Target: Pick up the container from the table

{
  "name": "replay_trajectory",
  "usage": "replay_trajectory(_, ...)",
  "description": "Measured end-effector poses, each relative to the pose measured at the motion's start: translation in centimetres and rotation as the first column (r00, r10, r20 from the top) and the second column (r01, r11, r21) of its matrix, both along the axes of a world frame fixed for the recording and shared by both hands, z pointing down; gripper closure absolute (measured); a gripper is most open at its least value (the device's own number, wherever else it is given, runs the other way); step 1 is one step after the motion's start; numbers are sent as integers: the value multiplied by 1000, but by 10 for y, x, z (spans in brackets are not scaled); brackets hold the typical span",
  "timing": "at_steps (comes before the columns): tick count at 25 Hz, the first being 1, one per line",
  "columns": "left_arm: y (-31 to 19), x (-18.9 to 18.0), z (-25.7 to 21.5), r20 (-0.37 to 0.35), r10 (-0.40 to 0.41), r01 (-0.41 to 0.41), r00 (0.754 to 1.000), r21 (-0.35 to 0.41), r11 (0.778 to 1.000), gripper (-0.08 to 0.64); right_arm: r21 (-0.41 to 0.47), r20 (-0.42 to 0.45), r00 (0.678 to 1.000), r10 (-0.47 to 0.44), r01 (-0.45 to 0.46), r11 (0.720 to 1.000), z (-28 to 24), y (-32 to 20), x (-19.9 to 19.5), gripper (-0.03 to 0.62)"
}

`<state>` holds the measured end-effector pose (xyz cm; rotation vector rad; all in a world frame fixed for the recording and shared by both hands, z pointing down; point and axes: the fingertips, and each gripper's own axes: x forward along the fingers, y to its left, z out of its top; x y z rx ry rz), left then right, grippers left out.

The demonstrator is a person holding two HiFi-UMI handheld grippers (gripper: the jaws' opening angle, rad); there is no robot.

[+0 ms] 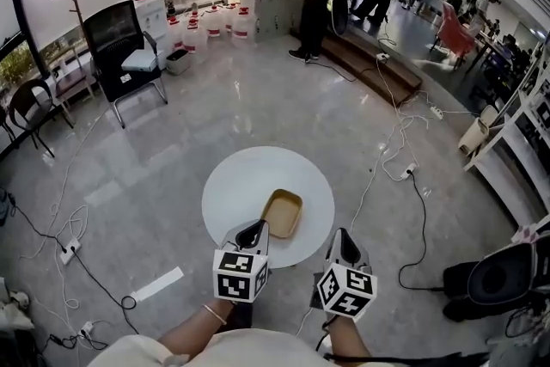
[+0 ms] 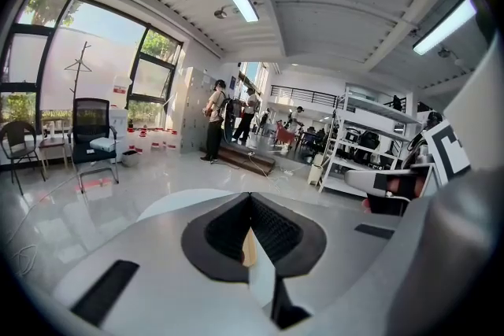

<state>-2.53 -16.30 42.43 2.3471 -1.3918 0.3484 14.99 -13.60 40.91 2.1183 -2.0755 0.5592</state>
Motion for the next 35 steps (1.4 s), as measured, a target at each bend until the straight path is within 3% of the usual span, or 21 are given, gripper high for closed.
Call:
replay_trajectory(20, -128, -32, 2, 7, 31, -31, 1000, 4, 1000, 545, -40, -5, 999, 42, -42, 998, 17, -111, -29, 568)
replay_trajectory(27, -163, -22, 13, 4, 83, -83, 997, -16, 996, 545, -56, -21, 996, 82, -83, 995, 20, -138, -23, 568)
replay_trajectory(35, -166, 3, 36, -1, 101, -101, 995, -70, 992, 545, -118, -31, 993, 117, -120, 986, 36, -124, 5, 568)
